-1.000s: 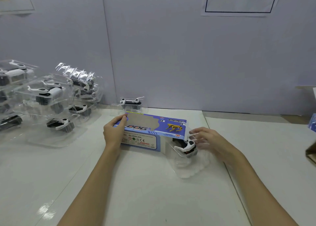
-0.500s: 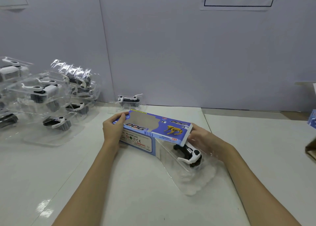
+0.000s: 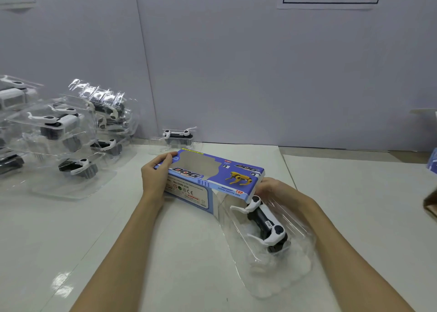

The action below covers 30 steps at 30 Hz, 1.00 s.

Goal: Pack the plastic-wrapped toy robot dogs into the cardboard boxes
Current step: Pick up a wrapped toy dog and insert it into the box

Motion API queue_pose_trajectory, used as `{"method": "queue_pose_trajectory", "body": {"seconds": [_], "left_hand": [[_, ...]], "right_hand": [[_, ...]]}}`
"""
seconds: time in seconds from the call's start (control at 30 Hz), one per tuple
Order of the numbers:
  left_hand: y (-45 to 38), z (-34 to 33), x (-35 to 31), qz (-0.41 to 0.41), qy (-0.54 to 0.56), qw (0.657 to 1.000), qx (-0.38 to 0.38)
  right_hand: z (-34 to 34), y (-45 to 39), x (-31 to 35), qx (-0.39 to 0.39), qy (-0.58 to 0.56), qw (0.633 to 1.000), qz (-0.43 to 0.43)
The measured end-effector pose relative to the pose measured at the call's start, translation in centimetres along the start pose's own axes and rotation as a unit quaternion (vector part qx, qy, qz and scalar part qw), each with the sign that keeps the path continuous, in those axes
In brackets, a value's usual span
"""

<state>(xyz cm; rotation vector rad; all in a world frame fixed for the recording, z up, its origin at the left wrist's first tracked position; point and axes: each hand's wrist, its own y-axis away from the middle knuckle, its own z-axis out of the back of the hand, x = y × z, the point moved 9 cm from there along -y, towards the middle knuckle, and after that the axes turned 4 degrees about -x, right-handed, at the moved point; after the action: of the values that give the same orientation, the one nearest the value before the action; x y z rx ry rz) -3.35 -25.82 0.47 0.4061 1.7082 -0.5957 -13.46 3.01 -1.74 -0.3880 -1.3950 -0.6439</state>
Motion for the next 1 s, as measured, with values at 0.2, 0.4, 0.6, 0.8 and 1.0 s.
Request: {"method": "queue_pose_trajectory", "body": {"seconds": [0.2,0.4,0.6,0.8,1.0], "left_hand": [[0.1,0.0,-0.2,0.009,-0.002,1.0,0.013],[0.5,-0.6,0.0,0.02,0.008,0.998,0.051],[1.0,-1.4,0.0,0.019,0.011,0.999,0.026],[1.0,-1.8,0.1,0.027,0.014,0.998,0.054],[1.2,-1.9,0.1,0.024,0.019,0.998,0.058]], "right_hand": [[0.7,1.0,1.2,-0.026,0.035,0.998,0.038],[3.2,1.4,1.6,-0.13,0.044,0.99,0.036],[2.9,2.2,2.1,-0.133,0.058,0.989,0.034],[1.7,4.3,2.6,0.024,0.116,0.993,0.008],[3.3,4.5,1.6,-0.049,0.178,0.981,-0.062]]}}
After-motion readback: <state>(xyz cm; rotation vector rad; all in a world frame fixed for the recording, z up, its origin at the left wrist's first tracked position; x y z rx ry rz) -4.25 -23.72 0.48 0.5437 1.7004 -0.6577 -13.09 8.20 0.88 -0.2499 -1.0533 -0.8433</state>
